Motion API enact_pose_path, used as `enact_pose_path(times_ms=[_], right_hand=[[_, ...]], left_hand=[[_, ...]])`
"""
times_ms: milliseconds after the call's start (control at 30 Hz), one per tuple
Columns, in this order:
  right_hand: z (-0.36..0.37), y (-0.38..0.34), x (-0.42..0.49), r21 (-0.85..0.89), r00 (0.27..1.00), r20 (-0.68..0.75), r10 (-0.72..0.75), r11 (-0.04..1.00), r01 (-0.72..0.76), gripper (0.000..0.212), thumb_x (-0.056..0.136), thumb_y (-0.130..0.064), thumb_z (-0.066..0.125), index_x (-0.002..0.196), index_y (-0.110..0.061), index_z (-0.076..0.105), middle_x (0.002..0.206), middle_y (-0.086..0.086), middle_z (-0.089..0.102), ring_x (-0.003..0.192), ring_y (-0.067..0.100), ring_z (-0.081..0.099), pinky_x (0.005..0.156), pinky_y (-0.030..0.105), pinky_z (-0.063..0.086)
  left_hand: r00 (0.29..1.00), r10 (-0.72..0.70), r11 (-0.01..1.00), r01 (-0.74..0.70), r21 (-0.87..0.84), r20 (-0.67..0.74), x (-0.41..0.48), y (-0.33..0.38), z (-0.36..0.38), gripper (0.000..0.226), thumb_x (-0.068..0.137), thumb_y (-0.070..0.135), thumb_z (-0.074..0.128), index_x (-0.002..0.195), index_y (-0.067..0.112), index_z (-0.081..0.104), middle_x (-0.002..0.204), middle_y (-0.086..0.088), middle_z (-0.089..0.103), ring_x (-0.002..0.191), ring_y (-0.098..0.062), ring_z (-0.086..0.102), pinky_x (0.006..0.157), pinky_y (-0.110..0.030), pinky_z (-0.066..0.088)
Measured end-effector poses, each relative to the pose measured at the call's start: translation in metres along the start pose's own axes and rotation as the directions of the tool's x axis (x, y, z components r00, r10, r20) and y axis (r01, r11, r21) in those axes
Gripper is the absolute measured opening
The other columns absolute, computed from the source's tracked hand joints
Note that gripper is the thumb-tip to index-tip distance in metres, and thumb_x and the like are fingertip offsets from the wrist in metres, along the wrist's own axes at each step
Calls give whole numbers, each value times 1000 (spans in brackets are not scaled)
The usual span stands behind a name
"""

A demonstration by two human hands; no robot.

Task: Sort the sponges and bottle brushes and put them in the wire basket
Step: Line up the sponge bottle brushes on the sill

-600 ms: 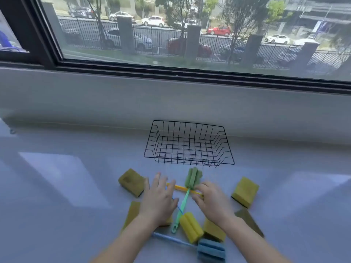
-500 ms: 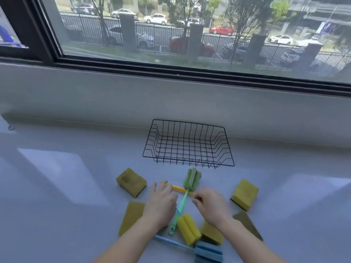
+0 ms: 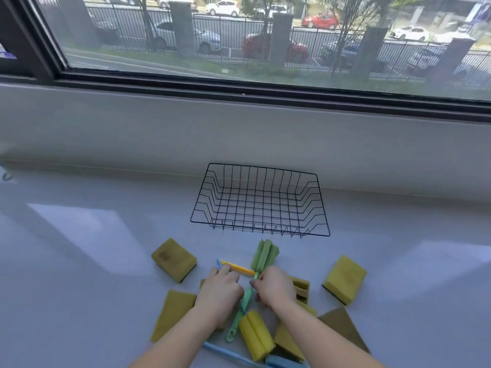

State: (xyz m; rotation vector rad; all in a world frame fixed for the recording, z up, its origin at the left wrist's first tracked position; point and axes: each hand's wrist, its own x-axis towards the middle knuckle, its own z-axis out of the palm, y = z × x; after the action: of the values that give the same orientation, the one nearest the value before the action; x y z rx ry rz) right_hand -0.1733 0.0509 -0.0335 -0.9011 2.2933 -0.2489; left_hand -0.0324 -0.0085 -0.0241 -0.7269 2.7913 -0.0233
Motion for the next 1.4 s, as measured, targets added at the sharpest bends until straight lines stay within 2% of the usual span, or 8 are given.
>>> enact_pose_path(times_ms=[167, 333, 433, 533, 700, 900, 1067, 1400], right_hand=[[0, -5, 7, 42, 999, 30, 43, 998, -44, 32, 91, -40, 66, 88, -10, 76, 83, 6, 79, 80, 24, 76, 78, 35, 62], [-4, 2, 5, 179, 998, 53, 44, 982, -53, 21, 88, -21, 61, 70, -13, 68, 60, -2, 76, 47, 14, 69, 57, 28, 59], [-13, 13, -4, 264, 1000, 22, -16, 964, 10, 15, 88, -20, 63, 75, -14, 69, 57, -7, 74, 37, 10, 58, 45, 22, 47], [-27, 20, -15, 341, 996, -23, -85, 936, 88, 17, 90, -27, 68, 74, -20, 69, 61, -7, 75, 35, 9, 54, 40, 19, 42], [-55, 27, -27, 408, 990, -106, -98, 903, 133, 27, 83, -28, 72, 58, -19, 69, 55, -9, 69, 48, 13, 60, 57, 29, 48], [-66, 15, -35, 484, 972, -155, -177, 844, 231, 21, 87, -22, 71, 67, -16, 71, 62, -2, 73, 40, 14, 51, 49, 29, 45], [-58, -7, -40, 475, 955, -164, -246, 829, 295, 21, 89, -25, 71, 69, -19, 72, 65, -3, 75, 44, 11, 54, 52, 29, 49], [-16, -73, -51, 468, 910, -81, -406, 791, 395, 20, 90, -26, 71, 72, -16, 70, 52, -3, 64, 44, 9, 55, 47, 24, 45]], left_hand=[[995, 75, 994, -70, 85, -58, 2, 2, 9, 25, 36, 37, 88, 50, 32, 69, 49, 13, 50, 62, -14, 58, 46, -26, 41], [963, 163, 986, -153, 61, -215, 0, -3, 6, 24, 50, 27, 86, 53, 26, 62, 57, 9, 52, 65, -17, 59, 54, -24, 46], [904, 183, 983, -177, 52, -387, -4, -5, 11, 24, 64, 9, 76, 61, 23, 56, 67, 5, 57, 72, -21, 59, 62, -31, 49], [815, 125, 984, -173, -32, -565, -10, -10, 14, 21, 73, 3, 71, 73, 20, 61, 77, 3, 63, 79, -21, 62, 69, -34, 48], [690, -87, 952, -156, -265, -719, -25, -20, -5, 11, 84, 12, 63, 84, 20, 71, 83, 5, 69, 79, -21, 65, 69, -33, 47], [646, -563, 680, 8, -733, -516, -47, -30, -21, 13, 80, 14, 79, 90, 23, 77, 79, 18, 65, 73, -7, 59, 65, -16, 41], [597, -694, 558, 92, -825, -402, -72, -44, -14, 16, 81, 14, 77, 92, 25, 76, 81, 12, 71, 76, -16, 64, 66, -37, 53], [408, -885, 362, 301, -882, -223, -147, -84, 24, 7, 83, 21, 76, 86, 28, 75, 69, 10, 67, 67, -16, 62, 61, -39, 52]])
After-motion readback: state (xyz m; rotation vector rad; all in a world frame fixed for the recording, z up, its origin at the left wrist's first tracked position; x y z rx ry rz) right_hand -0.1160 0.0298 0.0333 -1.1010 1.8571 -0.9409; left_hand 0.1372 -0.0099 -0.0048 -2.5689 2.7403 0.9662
